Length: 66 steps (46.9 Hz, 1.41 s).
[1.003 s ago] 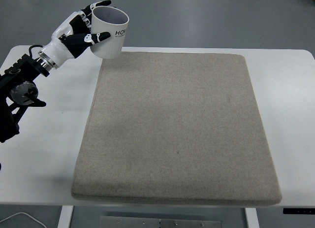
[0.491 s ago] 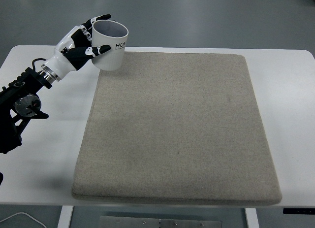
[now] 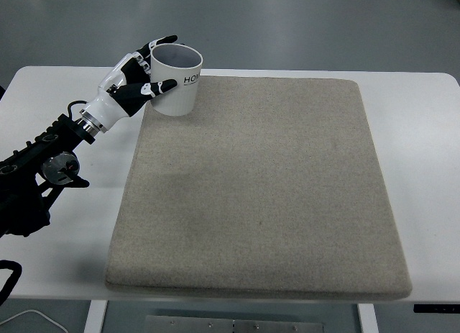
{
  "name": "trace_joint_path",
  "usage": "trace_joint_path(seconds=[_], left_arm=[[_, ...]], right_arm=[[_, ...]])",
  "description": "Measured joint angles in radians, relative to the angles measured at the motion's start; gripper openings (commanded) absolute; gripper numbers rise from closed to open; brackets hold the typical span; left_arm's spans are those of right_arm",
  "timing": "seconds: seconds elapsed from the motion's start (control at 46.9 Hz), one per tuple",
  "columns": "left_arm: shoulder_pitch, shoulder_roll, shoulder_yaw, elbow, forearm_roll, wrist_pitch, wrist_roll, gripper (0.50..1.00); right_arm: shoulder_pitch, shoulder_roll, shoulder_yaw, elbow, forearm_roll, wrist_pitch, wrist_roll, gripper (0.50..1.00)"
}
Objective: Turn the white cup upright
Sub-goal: 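Lower the upright mug onto the mat with the left hand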
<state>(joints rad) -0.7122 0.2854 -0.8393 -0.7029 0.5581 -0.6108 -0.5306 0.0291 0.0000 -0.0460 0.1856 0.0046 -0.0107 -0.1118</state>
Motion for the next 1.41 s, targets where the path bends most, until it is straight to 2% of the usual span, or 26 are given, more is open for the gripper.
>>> trace_joint_path(seconds=[0.448,1.408], left_arm=[[0.004,0.011,0.003,-0.002,0.089,0.0,-0.078,0.585],[0.101,0.007,0.014,-0.002,0.112,0.0,-0.08,0.613]], right_arm=[[0.0,0.0,0.0,0.0,0.0,0.0,0.0,0.93],[0.0,0.0,0.0,0.0,0.0,0.0,0.0,0.93]])
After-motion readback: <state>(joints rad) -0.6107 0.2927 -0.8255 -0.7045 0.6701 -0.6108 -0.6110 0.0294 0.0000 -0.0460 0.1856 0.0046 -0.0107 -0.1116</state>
